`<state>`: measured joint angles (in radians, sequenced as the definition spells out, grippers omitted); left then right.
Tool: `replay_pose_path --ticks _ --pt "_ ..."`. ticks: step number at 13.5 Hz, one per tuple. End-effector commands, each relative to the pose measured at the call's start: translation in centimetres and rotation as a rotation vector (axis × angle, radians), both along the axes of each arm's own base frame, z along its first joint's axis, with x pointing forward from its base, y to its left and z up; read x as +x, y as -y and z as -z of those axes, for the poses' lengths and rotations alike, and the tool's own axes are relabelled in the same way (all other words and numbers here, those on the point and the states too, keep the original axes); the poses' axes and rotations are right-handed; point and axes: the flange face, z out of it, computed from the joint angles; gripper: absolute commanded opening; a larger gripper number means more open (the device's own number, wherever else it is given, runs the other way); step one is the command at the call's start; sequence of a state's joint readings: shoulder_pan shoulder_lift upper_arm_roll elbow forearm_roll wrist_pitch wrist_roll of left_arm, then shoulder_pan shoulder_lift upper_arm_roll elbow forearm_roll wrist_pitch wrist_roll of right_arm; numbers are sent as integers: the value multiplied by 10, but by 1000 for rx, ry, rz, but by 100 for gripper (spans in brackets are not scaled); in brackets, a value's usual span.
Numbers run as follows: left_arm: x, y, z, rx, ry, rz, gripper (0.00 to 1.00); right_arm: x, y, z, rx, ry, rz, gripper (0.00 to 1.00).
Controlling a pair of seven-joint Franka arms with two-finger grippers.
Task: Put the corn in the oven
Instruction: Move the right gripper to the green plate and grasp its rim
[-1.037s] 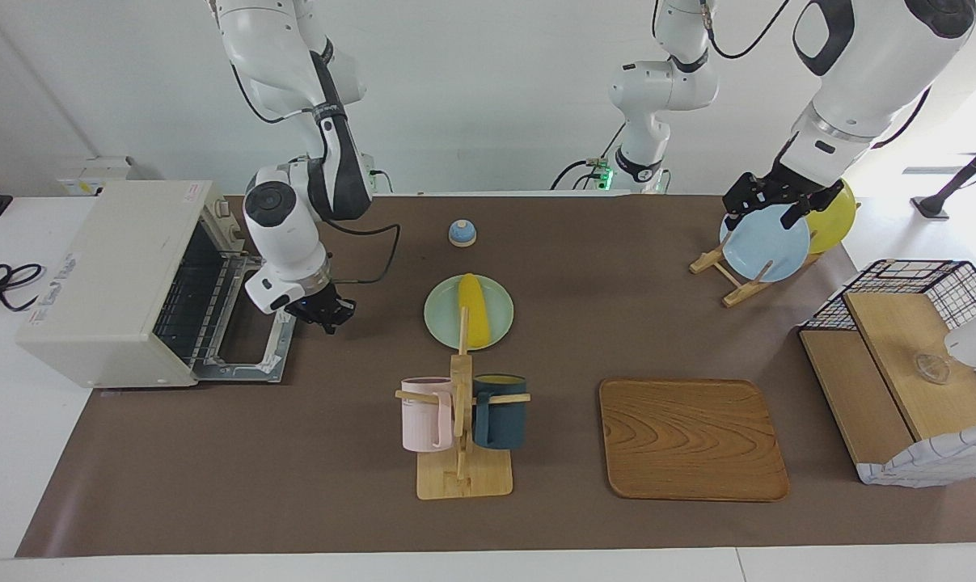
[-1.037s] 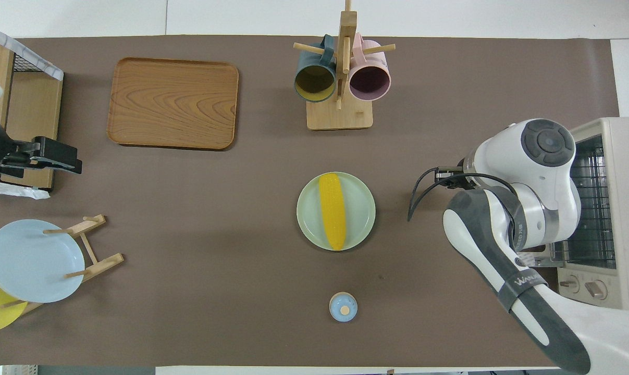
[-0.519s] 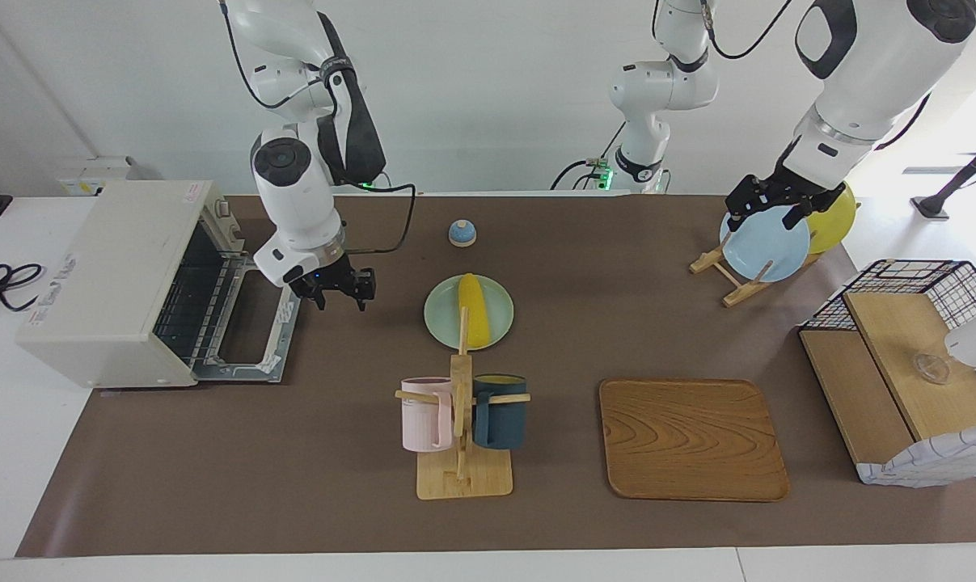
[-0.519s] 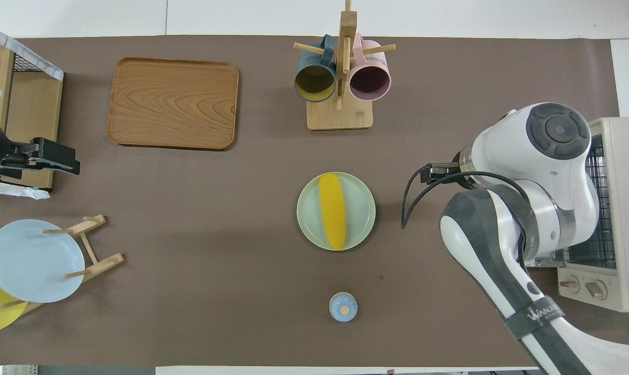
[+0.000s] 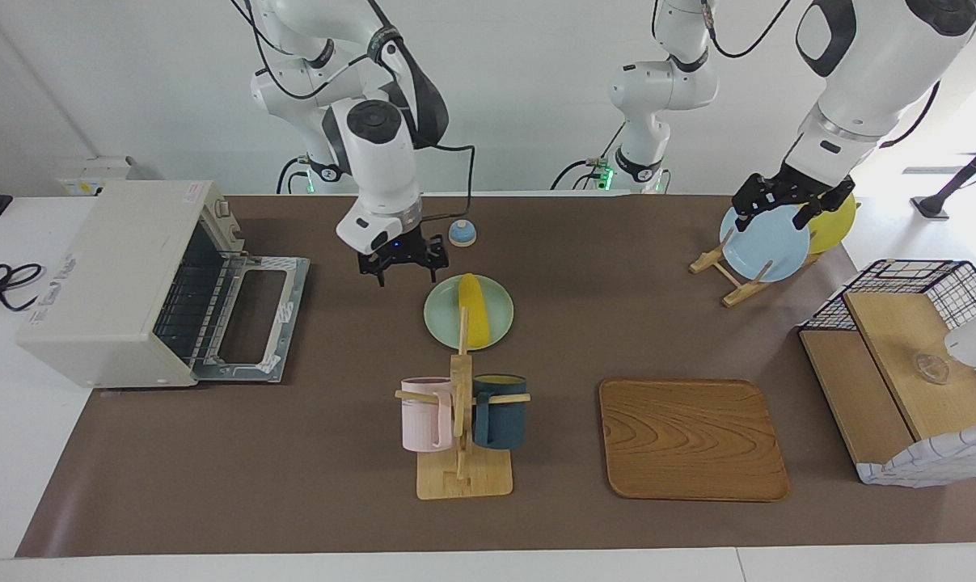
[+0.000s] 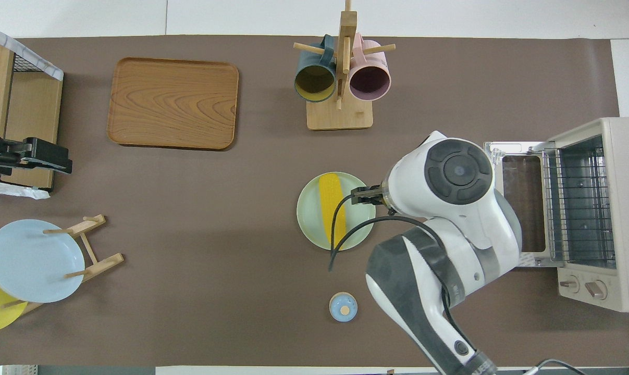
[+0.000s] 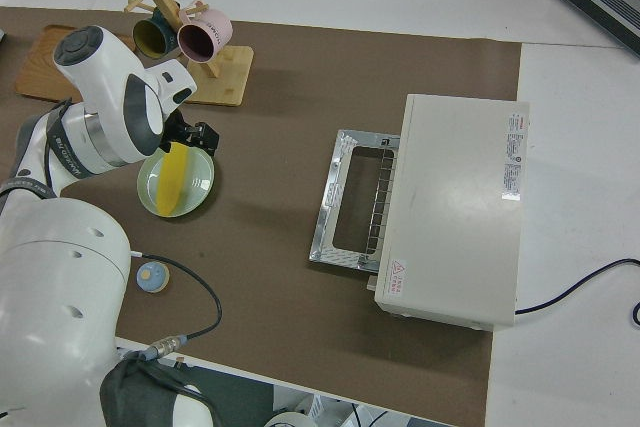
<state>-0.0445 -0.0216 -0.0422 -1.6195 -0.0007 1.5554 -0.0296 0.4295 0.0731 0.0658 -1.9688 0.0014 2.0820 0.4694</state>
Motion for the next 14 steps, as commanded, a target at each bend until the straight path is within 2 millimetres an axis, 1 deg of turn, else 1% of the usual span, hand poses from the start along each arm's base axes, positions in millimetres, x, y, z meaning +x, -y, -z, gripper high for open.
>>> replay_pose_path --ticks 1,2,3,4,5,6,7,8,9,10,11,13,14 --pt "-5 -2 -6 23 0 15 100 1 -66 -4 18 -6 42 100" --pt "-4 -9 -7 23 1 3 100 -2 -93 -1 -8 -6 13 100" --pt "-4 -7 -5 23 1 6 100 1 -118 8 -29 -12 24 100" --pt "-4 -6 -4 22 0 8 100 0 -146 22 -36 -13 43 100" --pt "-5 -4 -4 22 0 9 100 -2 -163 43 -54 -1 33 100" --pt "-4 -4 -3 22 0 9 100 -5 -173 58 -60 25 12 100" --pt "-4 -3 -3 22 0 9 100 -8 -175 61 -69 32 -4 100" --pt "-4 -2 -3 22 0 9 100 -12 -178 70 -77 38 -28 100" --pt "-4 -3 -3 22 0 5 100 -19 -178 84 -89 40 -63 96" --pt "-4 -3 -4 22 1 5 100 -26 -182 94 -84 50 -100 84" --pt "-4 -3 -3 22 0 3 100 -35 -185 104 -80 53 -123 76" --pt "-4 -2 -4 20 3 5 100 -40 -178 113 -101 37 -176 72" --pt "-4 -2 -4 20 6 5 100 -40 -175 116 -104 33 -181 67"
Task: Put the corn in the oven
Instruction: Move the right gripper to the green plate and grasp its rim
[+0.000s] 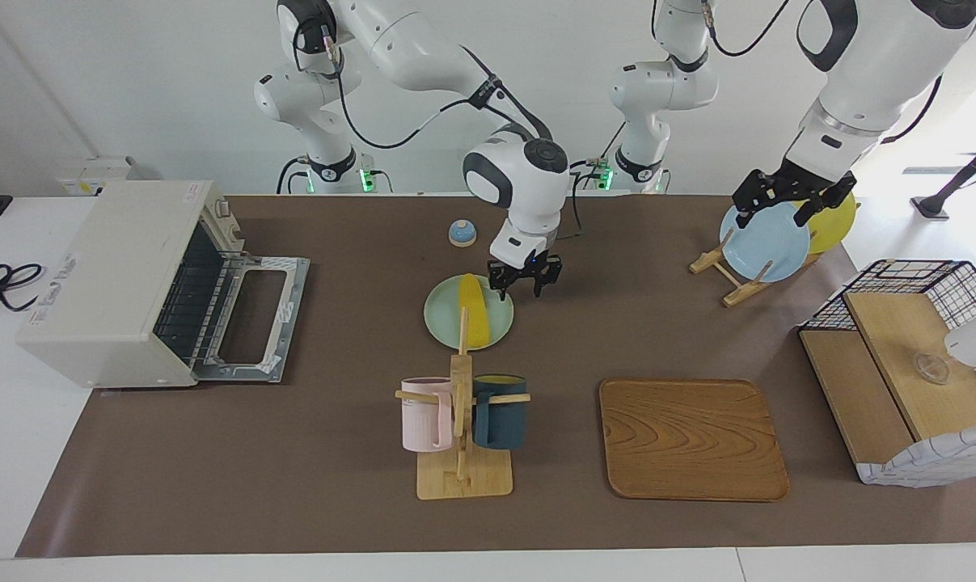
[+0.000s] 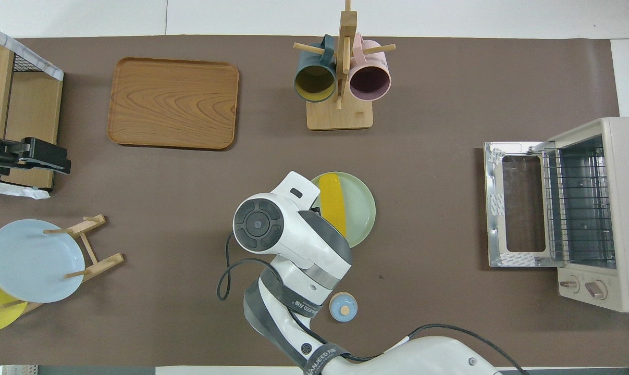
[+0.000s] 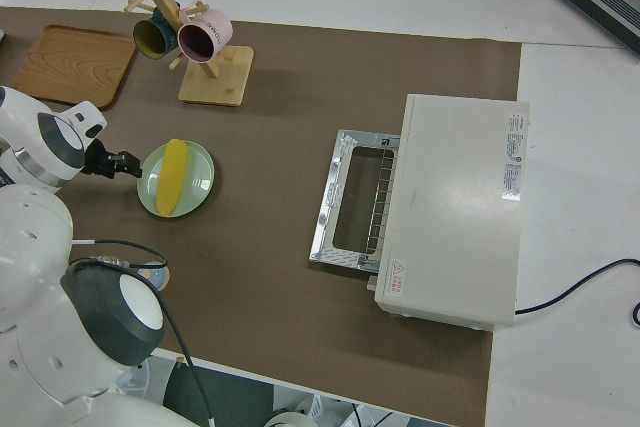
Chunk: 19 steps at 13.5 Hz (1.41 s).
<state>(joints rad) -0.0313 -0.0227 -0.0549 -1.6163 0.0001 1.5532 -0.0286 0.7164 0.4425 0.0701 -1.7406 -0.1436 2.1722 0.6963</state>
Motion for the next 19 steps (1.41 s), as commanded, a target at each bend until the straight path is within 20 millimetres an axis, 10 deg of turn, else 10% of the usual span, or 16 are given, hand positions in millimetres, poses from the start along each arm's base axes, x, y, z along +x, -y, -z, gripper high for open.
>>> replay_pose_path --ticks 1,7,10,15,19 --pt "-4 -2 -2 19 4 3 100 -6 14 5 -15 1 -45 64" --pt "-4 -1 -2 5 4 4 100 -23 28 31 -5 3 -77 48" --pt "-6 0 1 -3 -4 5 100 -24 31 31 -21 8 -95 0" --pt "-5 1 1 -18 7 0 100 -12 46 19 -217 22 -253 0" --pt "-4 1 1 -23 8 -2 100 23 87 -28 -340 -7 -280 0"
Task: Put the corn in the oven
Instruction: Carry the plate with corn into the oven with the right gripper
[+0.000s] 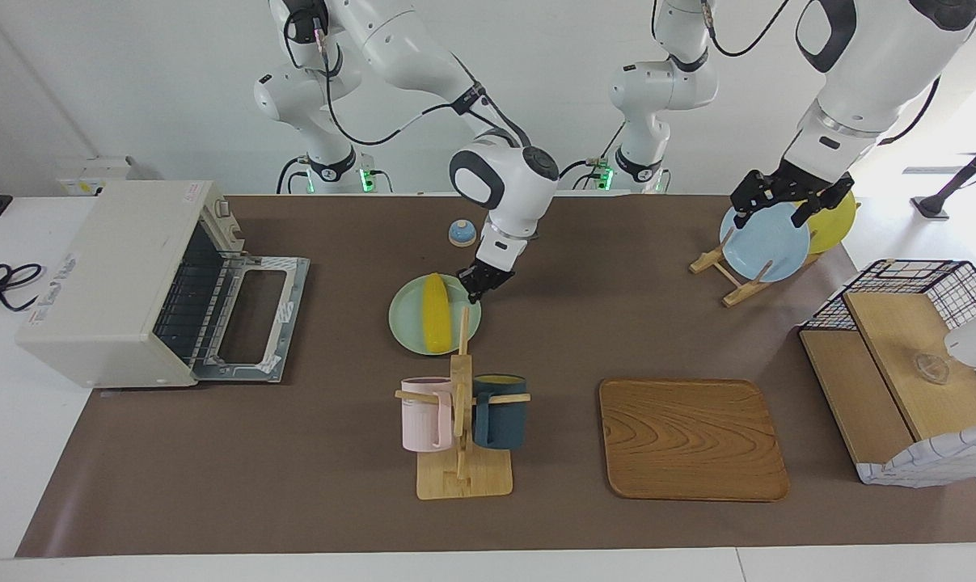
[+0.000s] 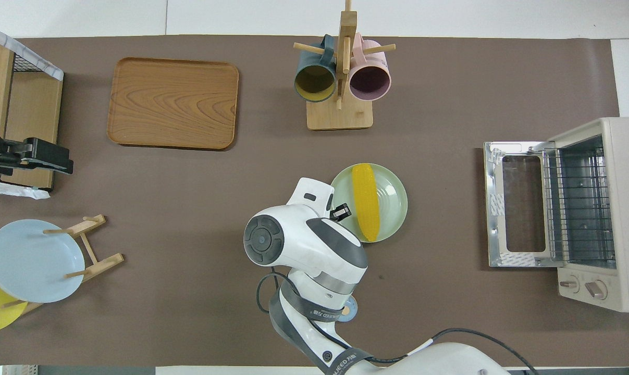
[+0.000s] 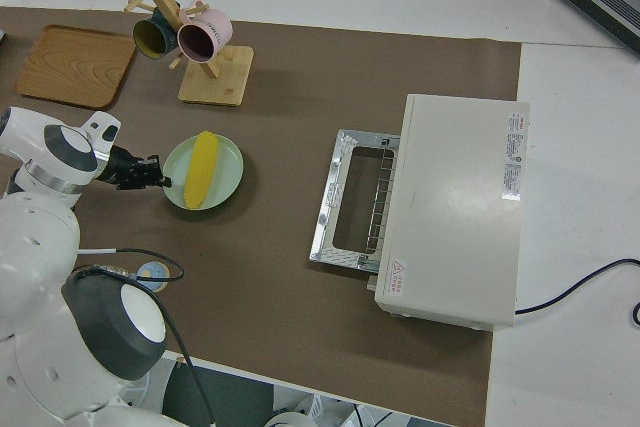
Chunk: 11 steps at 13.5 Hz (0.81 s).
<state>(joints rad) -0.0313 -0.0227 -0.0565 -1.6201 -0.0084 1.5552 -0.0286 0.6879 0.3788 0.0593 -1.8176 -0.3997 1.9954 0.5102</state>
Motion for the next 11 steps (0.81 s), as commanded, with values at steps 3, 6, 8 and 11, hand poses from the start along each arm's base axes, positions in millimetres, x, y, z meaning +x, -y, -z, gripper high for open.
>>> replay_pose_path --ticks 3,6,8,11 --pt "-4 -4 -2 -16 15 -8 100 43 109 -74 -28 -21 42 0" --pt "-4 -4 -3 -15 19 -8 100 14 165 -83 -33 -38 107 0" --pt "-4 -2 -3 -15 17 1 100 11 202 -87 -39 -49 170 0" --pt "-4 -2 -2 -15 15 0 100 3 265 -90 -11 -85 268 0"
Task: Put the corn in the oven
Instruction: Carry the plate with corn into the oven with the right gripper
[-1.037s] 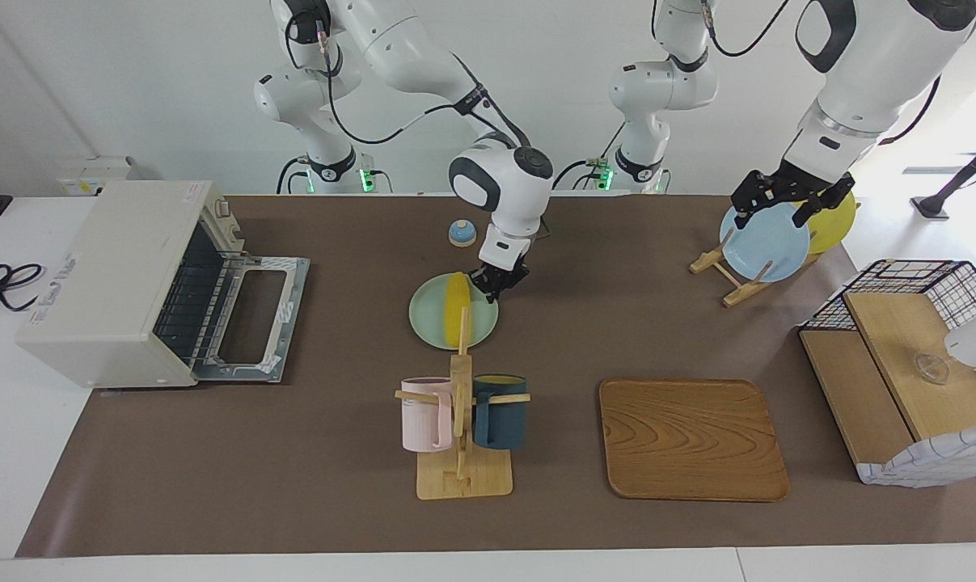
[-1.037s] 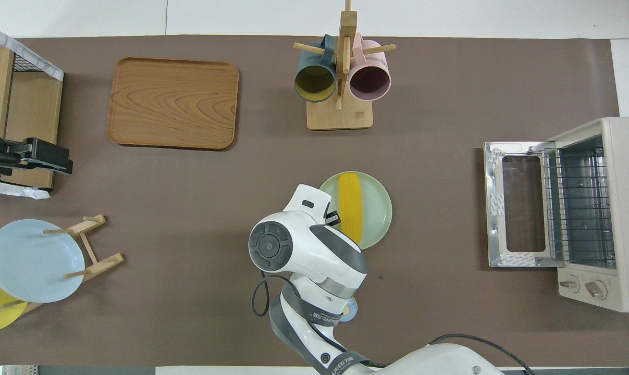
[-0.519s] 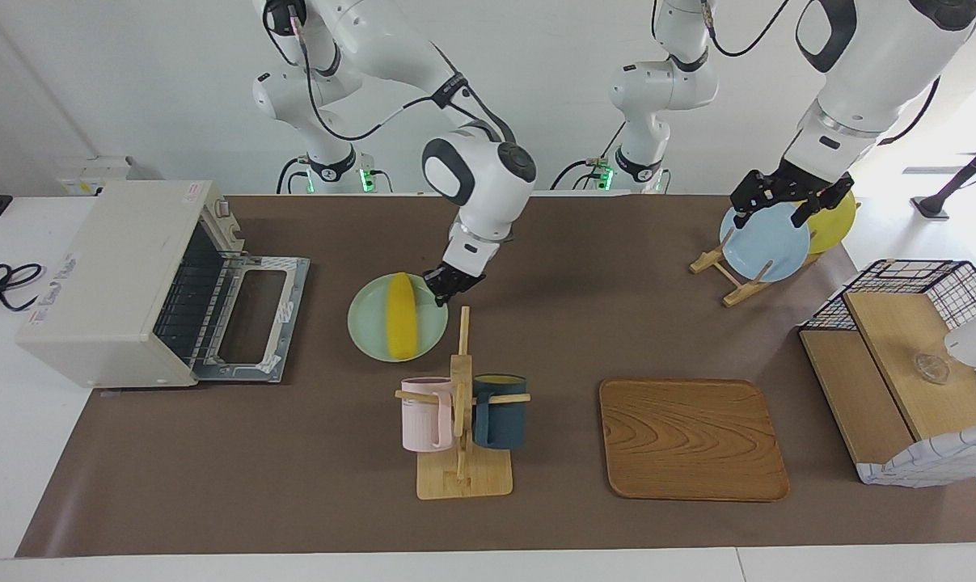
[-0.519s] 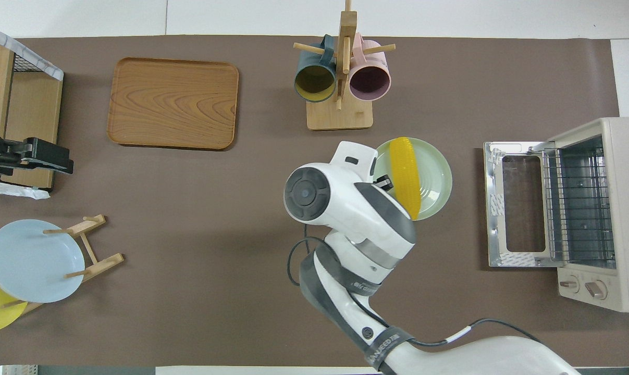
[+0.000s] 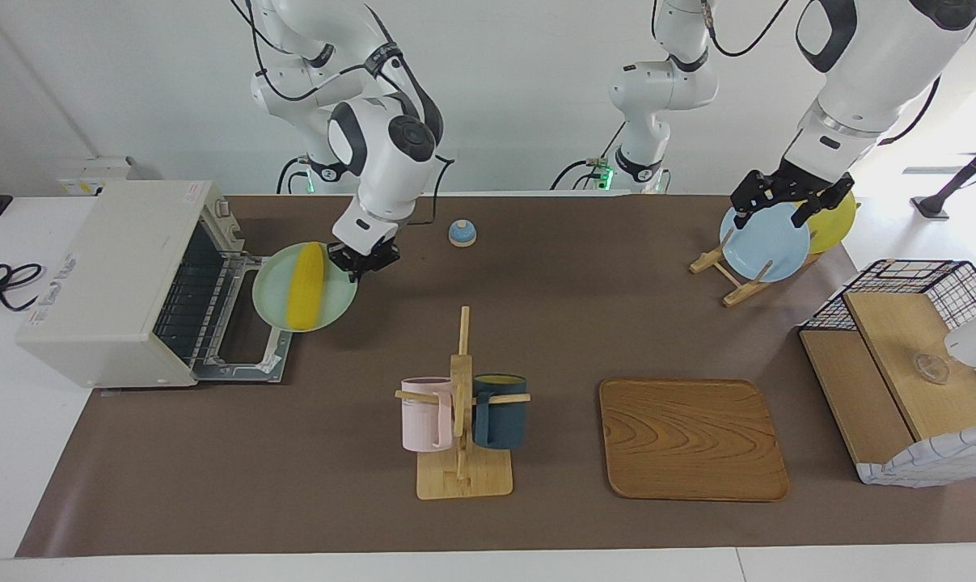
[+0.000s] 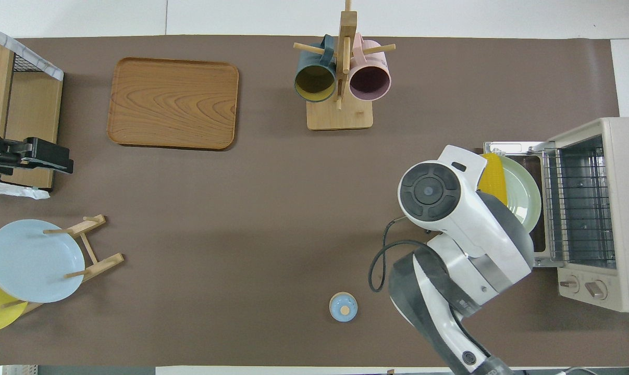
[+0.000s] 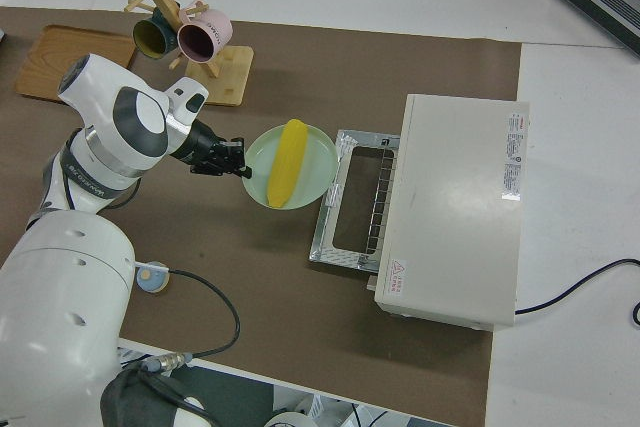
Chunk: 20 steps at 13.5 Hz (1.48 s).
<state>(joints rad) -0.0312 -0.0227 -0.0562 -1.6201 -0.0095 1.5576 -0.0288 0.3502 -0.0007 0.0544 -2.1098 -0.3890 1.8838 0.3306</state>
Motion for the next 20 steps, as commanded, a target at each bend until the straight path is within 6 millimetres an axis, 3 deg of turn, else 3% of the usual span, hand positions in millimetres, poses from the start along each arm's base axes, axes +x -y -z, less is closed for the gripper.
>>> replay_pose_path --ticks 1,5,11,17,20 --pt "-5 -2 -2 -13 10 -1 100 -9 61 -8 68 -29 98 0" --pt "-6 -10 -2 -11 5 -16 100 1 142 -10 105 -76 108 0" --pt "-6 -10 -2 -11 5 -15 100 2 205 5 166 -73 67 0" --pt "-6 -10 -2 -11 5 -15 100 -5 216 17 178 -44 66 0" --pt "-6 -10 -2 -11 5 -15 100 -4 217 18 182 -35 66 18"
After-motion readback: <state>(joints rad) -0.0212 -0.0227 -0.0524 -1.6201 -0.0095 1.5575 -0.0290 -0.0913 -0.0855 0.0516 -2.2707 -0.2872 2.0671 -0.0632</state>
